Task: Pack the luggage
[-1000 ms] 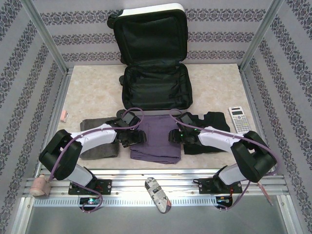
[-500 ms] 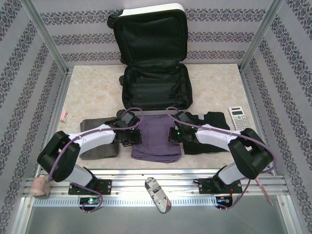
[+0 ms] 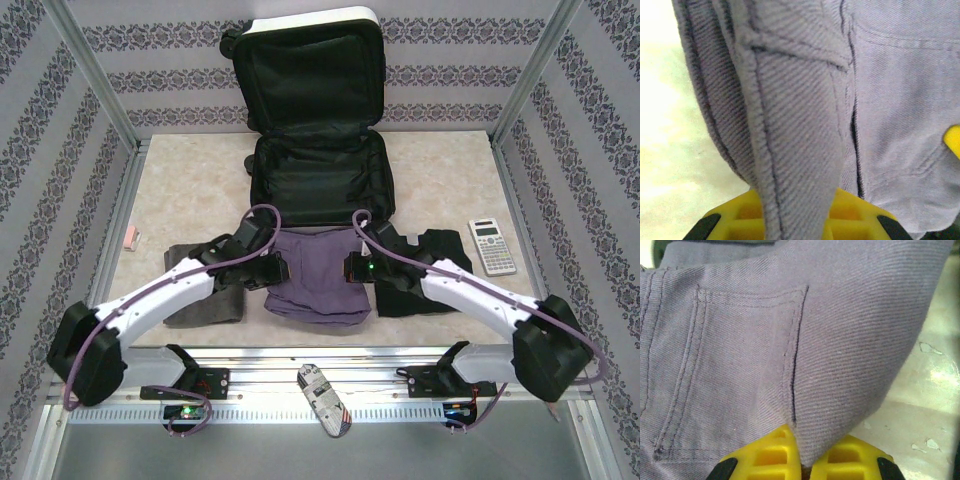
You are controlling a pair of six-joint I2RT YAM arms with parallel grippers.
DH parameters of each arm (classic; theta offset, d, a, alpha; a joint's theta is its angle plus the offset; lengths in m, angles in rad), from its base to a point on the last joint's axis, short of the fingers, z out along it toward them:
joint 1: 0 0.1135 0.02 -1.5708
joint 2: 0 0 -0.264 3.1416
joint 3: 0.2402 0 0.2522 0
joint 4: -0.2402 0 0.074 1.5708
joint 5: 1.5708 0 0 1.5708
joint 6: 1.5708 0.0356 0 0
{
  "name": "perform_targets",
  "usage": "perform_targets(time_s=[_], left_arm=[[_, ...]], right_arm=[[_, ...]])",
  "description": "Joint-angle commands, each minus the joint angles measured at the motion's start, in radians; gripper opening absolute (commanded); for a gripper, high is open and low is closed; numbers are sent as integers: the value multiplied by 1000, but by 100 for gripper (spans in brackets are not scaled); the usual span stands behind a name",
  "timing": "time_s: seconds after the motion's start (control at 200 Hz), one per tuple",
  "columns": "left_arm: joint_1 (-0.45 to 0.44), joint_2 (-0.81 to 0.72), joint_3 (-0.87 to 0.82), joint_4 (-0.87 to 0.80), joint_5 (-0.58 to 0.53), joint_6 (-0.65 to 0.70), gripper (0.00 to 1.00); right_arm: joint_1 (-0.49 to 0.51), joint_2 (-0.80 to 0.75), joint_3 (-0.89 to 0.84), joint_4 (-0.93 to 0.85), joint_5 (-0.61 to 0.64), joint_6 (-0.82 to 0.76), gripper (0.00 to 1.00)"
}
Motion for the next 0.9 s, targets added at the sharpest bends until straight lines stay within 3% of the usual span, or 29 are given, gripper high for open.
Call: perform_targets(time_s=[0.0, 0.39, 0.58, 0.894], left_arm=[[-10, -64, 69, -36, -17, 15, 0], [20, -68, 222, -20, -60, 78, 0], [76, 90, 349, 77, -58, 151, 0], [224, 436, 653, 156, 83, 225, 0]], right_arm=[[9, -63, 59, -11, -19, -5, 0], [-11, -79, 267, -88, 34, -92, 0], [-87, 51, 387, -56, 11, -133, 0], [-236, 315, 641, -47, -79, -207, 0]])
